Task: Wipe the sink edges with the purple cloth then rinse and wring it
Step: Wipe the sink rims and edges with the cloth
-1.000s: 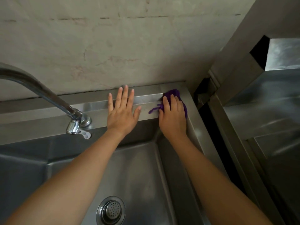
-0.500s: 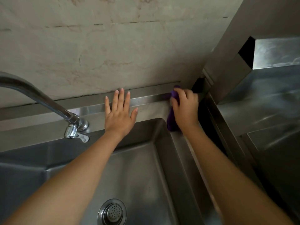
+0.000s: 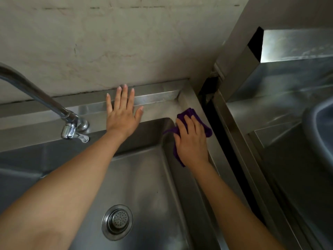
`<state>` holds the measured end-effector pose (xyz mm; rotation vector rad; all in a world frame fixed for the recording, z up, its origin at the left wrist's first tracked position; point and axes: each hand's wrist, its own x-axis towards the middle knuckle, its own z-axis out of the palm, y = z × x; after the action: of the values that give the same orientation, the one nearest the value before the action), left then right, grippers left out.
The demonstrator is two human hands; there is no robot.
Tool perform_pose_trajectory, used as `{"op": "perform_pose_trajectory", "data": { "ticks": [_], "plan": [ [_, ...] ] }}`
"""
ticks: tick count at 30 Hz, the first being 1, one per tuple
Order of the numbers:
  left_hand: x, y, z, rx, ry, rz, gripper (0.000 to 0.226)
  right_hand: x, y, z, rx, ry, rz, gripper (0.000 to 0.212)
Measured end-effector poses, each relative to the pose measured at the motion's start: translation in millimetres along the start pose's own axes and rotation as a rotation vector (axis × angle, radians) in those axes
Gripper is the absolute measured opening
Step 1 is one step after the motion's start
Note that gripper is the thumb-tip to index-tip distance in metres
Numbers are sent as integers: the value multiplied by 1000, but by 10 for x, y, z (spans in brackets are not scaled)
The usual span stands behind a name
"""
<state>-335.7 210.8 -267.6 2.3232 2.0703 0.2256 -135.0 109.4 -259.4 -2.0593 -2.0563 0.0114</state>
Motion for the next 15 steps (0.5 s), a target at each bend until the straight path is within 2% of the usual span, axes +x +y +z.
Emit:
{"op": "perform_pose_trajectory", "data": {
  "ticks": [8,12,15],
  "plan": [
    [-76,-55,-66,-59,-36,3,63,-323,-113,3,38,31,115,48],
    [-320,-134,-50,-13,-44,-14,65,107,-154,18,99,-45,4,49],
    [-464,-177,-62,-26,-58,-75,66,537,-268,36,197,-151,11,51]
  ]
}}
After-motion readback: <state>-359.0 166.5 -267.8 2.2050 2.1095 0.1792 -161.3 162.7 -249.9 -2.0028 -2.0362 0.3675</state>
